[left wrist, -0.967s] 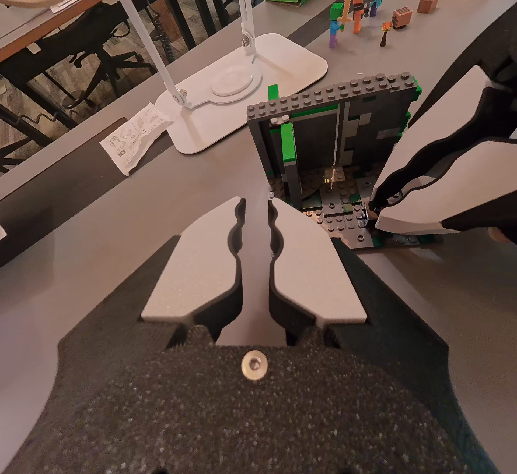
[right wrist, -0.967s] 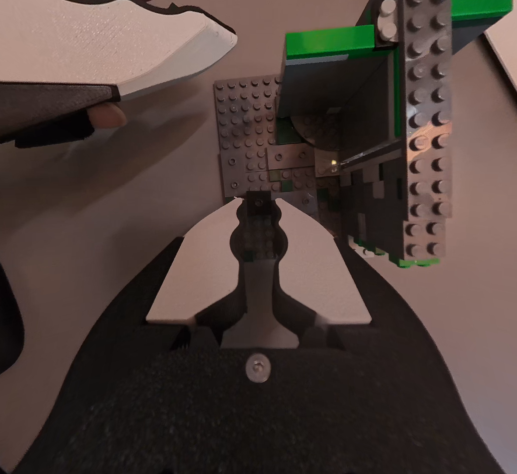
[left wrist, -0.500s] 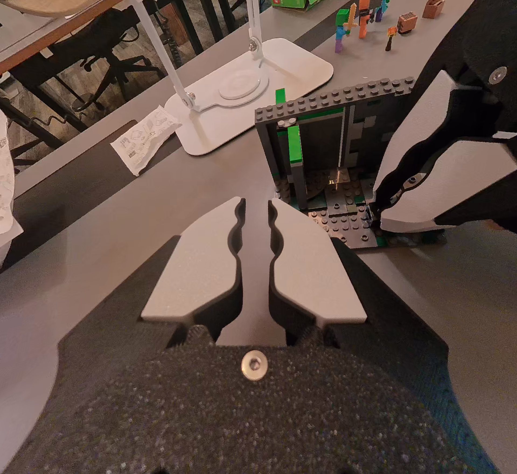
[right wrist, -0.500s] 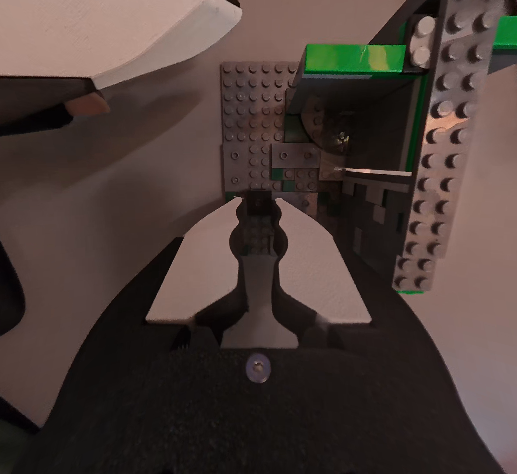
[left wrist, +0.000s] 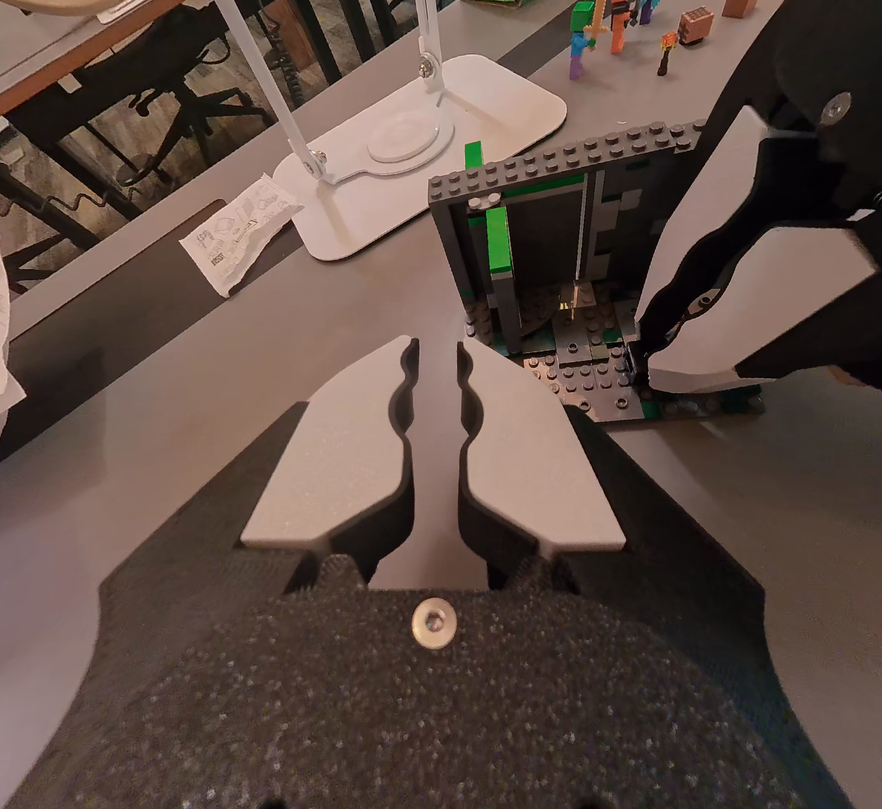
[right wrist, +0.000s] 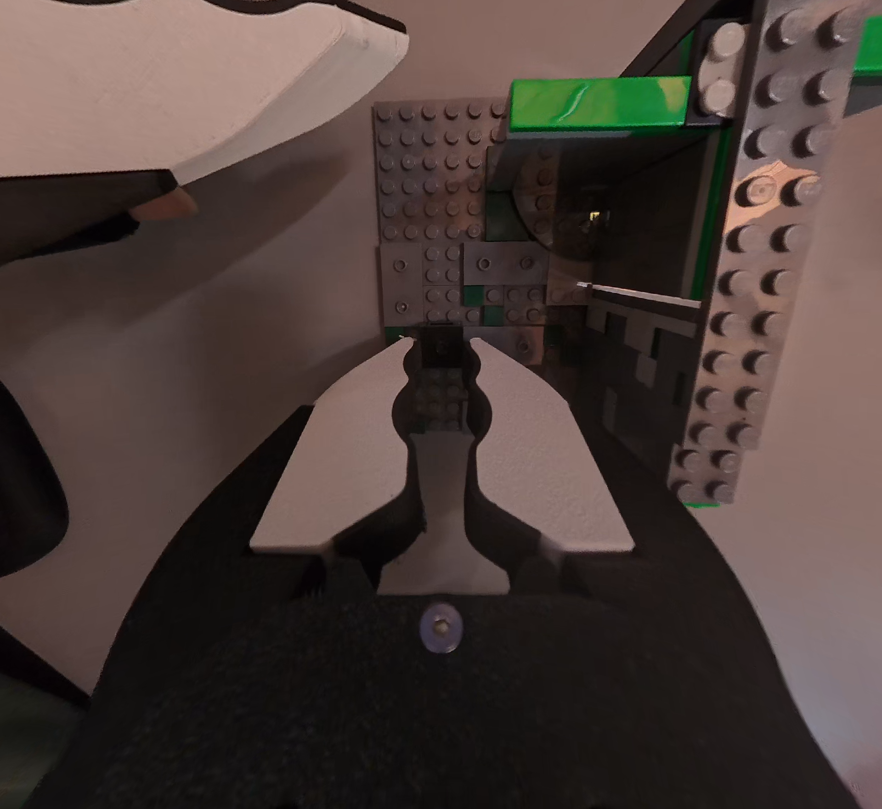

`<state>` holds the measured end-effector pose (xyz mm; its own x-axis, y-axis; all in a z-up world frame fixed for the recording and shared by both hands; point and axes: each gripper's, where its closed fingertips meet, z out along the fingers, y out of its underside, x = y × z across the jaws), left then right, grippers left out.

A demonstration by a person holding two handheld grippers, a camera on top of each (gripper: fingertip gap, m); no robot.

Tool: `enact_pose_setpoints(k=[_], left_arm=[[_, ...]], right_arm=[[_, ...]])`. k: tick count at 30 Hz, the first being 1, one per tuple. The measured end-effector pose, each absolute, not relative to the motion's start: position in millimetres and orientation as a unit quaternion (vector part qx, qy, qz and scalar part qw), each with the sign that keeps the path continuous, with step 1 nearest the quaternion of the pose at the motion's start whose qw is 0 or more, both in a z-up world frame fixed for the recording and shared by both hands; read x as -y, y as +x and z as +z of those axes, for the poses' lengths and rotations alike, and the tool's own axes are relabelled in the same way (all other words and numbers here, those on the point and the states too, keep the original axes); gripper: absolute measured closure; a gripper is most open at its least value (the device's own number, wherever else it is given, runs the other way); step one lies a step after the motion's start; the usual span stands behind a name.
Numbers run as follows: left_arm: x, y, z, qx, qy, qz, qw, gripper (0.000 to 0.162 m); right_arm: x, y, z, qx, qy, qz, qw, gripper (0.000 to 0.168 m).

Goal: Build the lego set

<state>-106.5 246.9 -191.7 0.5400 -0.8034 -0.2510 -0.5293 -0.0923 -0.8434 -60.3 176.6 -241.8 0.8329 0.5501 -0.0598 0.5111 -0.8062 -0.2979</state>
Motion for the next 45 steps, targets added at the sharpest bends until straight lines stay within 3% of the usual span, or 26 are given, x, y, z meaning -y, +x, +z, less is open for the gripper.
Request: enact_pose_setpoints(k=[1, 45], left_arm=[[-246.8, -106.2, -192.3, -0.459, -0.726, -0.139, 0.492, 0.147], [-245.5, -105.1, -193.8, -0.459, -0.727, -0.142, 0.490, 0.148]], right_arm=[[-176.6, -60.4, -241.8, 0.275, -0.949, 0.073, 0.137, 0.152], [-175.6, -59.5, -242.6, 0.234, -0.963, 0.084, 0.104, 0.152]])
